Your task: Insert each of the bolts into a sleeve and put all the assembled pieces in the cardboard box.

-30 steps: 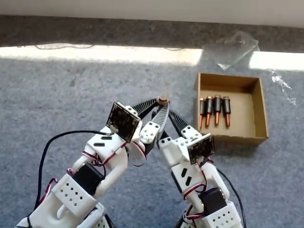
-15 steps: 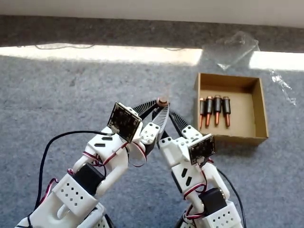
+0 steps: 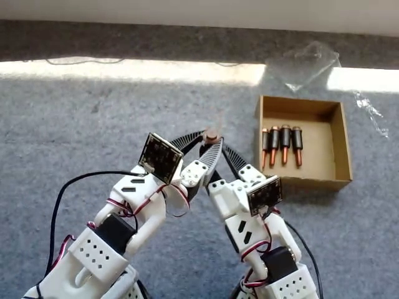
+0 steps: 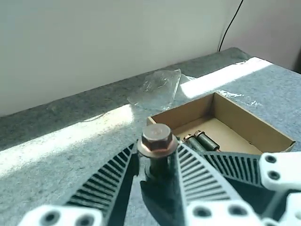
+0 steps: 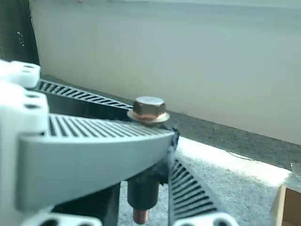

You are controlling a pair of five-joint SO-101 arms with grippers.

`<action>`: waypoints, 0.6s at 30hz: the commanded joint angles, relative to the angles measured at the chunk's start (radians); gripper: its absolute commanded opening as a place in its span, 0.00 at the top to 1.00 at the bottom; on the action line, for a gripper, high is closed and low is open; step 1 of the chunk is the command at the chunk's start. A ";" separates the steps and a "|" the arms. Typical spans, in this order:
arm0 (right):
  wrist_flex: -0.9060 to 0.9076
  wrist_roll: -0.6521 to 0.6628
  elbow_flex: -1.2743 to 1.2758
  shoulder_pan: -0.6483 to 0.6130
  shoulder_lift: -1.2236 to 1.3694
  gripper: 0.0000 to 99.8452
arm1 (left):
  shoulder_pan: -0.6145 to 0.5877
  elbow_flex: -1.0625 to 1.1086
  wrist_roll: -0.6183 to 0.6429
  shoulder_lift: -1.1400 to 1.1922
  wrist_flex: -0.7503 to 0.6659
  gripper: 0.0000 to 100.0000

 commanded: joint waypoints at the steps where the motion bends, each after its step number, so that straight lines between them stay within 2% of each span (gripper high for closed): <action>1: -0.021 0.014 0.124 0.010 -0.008 1.00 | -0.021 -0.012 0.009 -0.019 0.002 0.87; 18: -0.019 0.014 0.124 0.010 -0.008 1.00 | -0.028 -0.027 0.002 -0.018 -0.003 0.87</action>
